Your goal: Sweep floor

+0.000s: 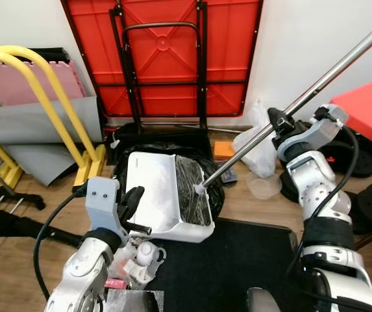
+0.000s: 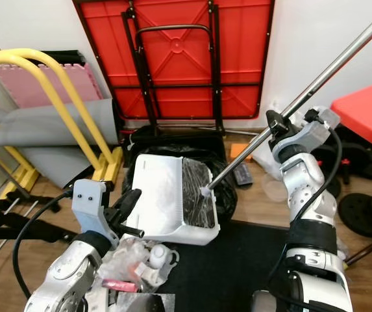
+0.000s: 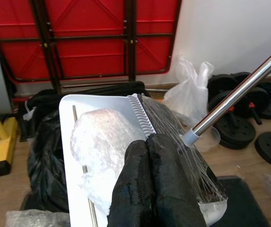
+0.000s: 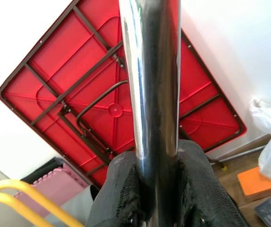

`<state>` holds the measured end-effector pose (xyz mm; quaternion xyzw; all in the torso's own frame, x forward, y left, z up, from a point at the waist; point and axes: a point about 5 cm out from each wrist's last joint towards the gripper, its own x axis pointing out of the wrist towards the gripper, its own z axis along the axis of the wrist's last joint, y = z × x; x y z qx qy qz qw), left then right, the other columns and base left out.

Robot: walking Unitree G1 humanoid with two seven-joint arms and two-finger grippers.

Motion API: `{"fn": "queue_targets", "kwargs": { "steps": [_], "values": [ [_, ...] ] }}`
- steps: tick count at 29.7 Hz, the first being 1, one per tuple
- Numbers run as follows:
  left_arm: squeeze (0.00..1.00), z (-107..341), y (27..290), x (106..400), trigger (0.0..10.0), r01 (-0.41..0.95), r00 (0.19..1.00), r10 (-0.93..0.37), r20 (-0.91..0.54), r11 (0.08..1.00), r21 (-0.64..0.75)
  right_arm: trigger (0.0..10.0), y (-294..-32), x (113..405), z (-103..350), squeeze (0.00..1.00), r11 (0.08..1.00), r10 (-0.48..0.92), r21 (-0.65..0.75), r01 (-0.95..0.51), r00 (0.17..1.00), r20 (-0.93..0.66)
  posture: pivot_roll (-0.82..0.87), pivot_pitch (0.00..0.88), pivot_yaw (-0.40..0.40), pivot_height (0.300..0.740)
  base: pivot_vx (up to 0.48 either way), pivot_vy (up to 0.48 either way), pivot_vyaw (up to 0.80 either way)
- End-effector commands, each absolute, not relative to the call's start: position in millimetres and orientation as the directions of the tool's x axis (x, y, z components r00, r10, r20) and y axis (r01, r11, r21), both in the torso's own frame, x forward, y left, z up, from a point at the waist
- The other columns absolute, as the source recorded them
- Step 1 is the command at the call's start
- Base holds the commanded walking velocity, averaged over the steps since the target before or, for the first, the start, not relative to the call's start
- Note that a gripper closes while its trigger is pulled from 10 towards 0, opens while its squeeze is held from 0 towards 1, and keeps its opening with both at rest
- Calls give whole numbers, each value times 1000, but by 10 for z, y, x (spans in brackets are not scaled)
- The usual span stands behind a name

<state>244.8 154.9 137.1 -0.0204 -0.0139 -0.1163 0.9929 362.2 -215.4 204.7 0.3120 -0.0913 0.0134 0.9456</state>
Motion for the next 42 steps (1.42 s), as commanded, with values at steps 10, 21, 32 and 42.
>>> {"fn": "queue_targets", "kwargs": {
  "steps": [10,21,32,42],
  "values": [
    [0,1253,1611,2461,10000,167,985,-168,-35,985,-41,10000,-2064,3624,2107,0,789,-2,600,-135,975,222,-23,0,5,700,-228,0,0],
    [0,1276,1605,2484,10000,170,985,-170,-8,985,-9,10000,-2064,3623,2095,0,789,3,599,-136,976,219,-26,0,5,740,0,0,0],
    [0,1277,1600,2477,10000,175,985,-175,1,985,9,10000,-2077,3613,2070,0,791,-2,598,-129,977,213,-25,0,6,740,0,0,0],
    [0,1267,1586,2456,10000,195,981,-195,3,981,-2,10000,-2043,3585,2002,0,786,4,607,-118,983,186,-25,0,6,740,0,0,0]
  ]
}}
